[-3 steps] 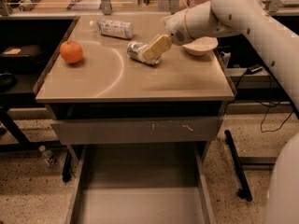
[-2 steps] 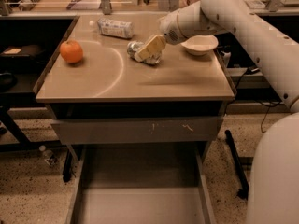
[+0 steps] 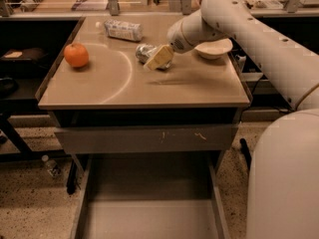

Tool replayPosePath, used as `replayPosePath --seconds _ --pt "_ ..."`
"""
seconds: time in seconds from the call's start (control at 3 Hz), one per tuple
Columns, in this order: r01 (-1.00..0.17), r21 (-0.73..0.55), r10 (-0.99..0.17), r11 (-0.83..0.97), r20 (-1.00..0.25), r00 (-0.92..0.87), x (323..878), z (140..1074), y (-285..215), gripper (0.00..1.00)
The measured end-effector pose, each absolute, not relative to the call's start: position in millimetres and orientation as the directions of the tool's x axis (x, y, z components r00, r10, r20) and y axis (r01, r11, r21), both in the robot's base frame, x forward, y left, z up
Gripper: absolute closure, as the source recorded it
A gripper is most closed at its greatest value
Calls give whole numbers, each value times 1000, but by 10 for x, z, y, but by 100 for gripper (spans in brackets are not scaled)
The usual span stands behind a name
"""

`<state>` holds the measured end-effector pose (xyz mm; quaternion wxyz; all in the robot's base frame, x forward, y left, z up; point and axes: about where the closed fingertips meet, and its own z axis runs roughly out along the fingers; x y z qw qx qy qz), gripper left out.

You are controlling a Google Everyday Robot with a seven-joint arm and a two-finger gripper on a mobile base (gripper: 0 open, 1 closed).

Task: Place 7up can into middle drawer

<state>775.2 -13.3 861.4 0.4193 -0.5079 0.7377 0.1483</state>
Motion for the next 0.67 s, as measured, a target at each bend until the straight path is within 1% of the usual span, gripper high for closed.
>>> replayPosePath --seconds 0.33,0.67 --pt "-881 -187 -645 434 -747 -159 7765 8441 -86 0" --pt "-881 -187 -645 434 -747 -159 7765 8438 -85 18"
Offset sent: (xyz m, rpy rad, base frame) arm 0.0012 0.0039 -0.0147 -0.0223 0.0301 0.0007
